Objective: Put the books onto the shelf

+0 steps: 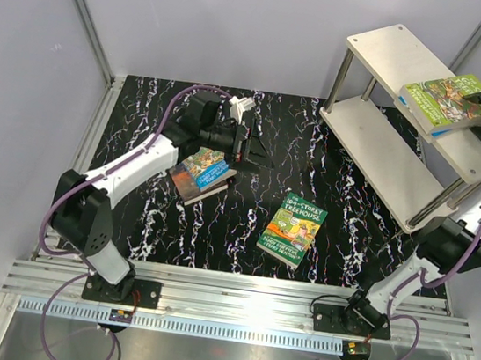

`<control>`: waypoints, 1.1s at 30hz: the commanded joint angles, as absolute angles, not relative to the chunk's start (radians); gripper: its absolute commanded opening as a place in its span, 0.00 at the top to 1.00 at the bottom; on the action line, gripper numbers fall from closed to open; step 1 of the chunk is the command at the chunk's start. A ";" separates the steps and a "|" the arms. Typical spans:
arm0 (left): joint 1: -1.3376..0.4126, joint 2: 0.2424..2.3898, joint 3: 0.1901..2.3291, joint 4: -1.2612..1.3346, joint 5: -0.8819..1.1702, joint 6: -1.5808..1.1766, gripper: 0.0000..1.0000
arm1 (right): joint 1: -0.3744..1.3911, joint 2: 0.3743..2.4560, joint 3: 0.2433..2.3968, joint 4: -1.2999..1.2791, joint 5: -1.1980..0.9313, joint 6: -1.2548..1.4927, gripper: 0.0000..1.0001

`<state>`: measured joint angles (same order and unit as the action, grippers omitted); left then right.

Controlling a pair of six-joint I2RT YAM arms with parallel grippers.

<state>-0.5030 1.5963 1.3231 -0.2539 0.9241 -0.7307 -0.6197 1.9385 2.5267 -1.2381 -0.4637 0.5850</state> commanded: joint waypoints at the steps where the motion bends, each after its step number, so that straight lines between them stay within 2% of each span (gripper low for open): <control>1: -0.500 1.614 1.381 -0.267 0.934 -0.698 0.01 | -0.621 1.913 2.464 -1.594 -0.330 0.512 0.13; 6: -0.500 1.632 1.399 -0.320 0.922 -0.669 0.01 | -0.620 1.777 2.327 -1.562 -0.258 0.489 0.00; 12: -0.500 1.643 1.410 -0.377 0.898 -0.647 0.01 | -0.621 1.600 2.243 -1.588 -0.215 0.491 0.00; 16: -0.500 1.654 1.413 -0.457 0.839 -0.588 0.01 | -0.580 1.380 2.157 -1.580 -0.265 0.505 0.00; 19: -0.505 1.658 1.393 -0.501 0.799 -0.549 0.01 | -0.520 1.163 1.972 -1.500 -0.325 0.557 0.00; 22: -0.515 1.666 1.382 -0.554 0.744 -0.506 0.01 | -0.462 0.995 1.728 -1.396 -0.503 0.581 0.00; 23: -0.517 1.673 1.376 -0.561 0.729 -0.500 0.01 | -0.437 0.965 1.577 -1.334 -0.620 0.587 0.00; 25: -0.529 1.695 1.365 -0.577 0.694 -0.492 0.01 | -0.381 0.918 1.456 -1.313 -0.705 0.588 0.00; 29: -0.574 1.770 1.351 -0.594 0.626 -0.483 0.01 | -0.316 0.923 1.229 -1.358 -0.631 0.543 0.00; 33: -0.624 1.857 1.373 -0.594 0.594 -0.482 0.01 | -0.214 0.969 1.057 -1.264 -0.603 0.569 0.00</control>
<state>-0.5919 1.8057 1.3624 -0.5842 0.6518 -0.5068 -0.2817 0.9531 1.1381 -1.3193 -0.5938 0.5644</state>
